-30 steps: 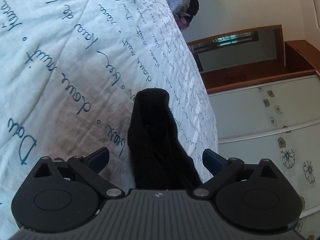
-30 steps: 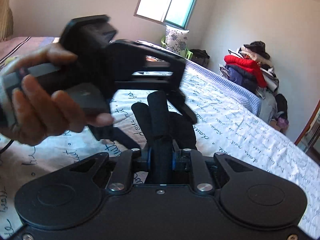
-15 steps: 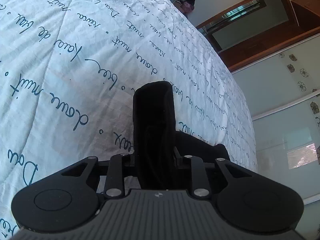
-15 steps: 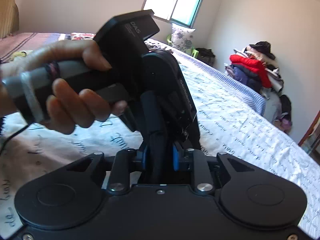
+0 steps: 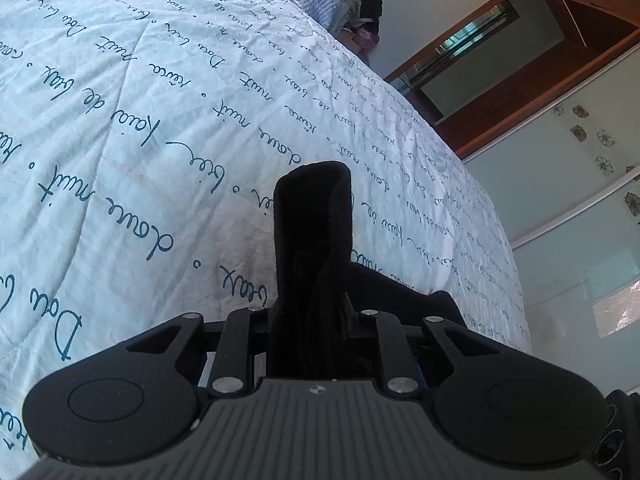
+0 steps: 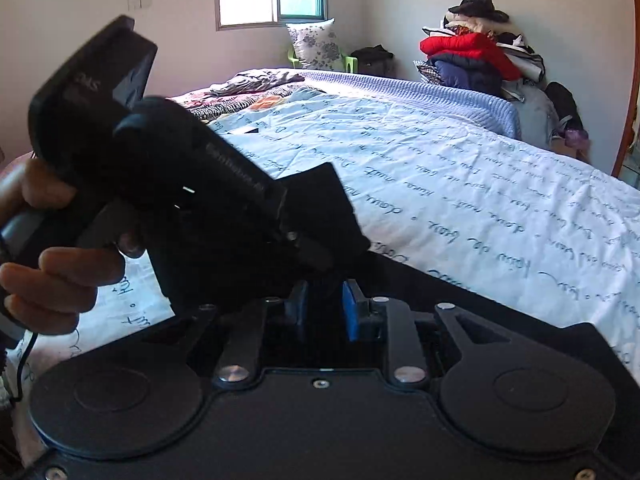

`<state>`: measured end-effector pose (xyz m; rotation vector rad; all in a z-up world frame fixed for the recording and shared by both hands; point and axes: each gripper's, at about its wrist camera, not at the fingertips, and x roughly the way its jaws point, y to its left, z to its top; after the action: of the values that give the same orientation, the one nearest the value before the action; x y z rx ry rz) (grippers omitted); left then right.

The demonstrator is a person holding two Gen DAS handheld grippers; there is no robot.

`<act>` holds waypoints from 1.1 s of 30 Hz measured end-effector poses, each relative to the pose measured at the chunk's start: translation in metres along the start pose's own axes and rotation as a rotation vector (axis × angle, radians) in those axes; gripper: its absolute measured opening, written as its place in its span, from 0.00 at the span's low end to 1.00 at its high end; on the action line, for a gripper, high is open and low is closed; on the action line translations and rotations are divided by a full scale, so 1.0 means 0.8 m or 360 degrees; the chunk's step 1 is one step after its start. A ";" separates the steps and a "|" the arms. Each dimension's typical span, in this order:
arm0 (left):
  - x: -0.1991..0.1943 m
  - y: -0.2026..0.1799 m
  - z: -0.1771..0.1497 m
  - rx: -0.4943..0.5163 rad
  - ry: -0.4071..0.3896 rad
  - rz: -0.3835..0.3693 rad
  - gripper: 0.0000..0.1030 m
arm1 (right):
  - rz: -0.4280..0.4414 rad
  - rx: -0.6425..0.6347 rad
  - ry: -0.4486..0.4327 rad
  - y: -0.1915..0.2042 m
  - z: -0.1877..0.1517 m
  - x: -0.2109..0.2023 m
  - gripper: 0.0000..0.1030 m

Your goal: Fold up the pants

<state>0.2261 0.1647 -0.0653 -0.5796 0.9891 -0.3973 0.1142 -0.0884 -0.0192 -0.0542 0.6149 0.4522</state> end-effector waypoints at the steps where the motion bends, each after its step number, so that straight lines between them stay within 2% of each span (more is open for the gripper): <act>1: -0.002 -0.001 -0.001 -0.0016 -0.0001 -0.0012 0.20 | 0.0011 0.0011 0.0001 0.001 -0.001 0.001 0.21; 4: -0.011 -0.011 -0.005 -0.0037 -0.0023 -0.0023 0.20 | 0.0051 0.0065 -0.0011 -0.001 0.003 0.002 0.21; 9: -0.034 -0.050 -0.015 -0.0013 -0.0090 -0.0061 0.20 | 0.0083 0.0165 -0.0126 -0.017 0.002 -0.035 0.21; 15: -0.047 -0.133 -0.033 0.0142 -0.0134 -0.0066 0.20 | 0.0089 0.0265 -0.0282 -0.044 -0.005 -0.090 0.17; 19: -0.049 -0.189 -0.047 0.0218 -0.0124 -0.0112 0.20 | 0.0076 0.0354 -0.0397 -0.072 -0.016 -0.132 0.17; 26: -0.028 -0.290 -0.092 0.0379 -0.0084 -0.0119 0.20 | 0.0034 0.0506 -0.0552 -0.125 -0.053 -0.199 0.17; 33: 0.027 -0.376 -0.154 0.0574 -0.0025 -0.0087 0.20 | -0.0066 0.0672 -0.0617 -0.182 -0.104 -0.250 0.17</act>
<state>0.1145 -0.1167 0.0557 -0.2828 0.8612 -0.6035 -0.0134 -0.3136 0.0145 0.4134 0.3161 0.2747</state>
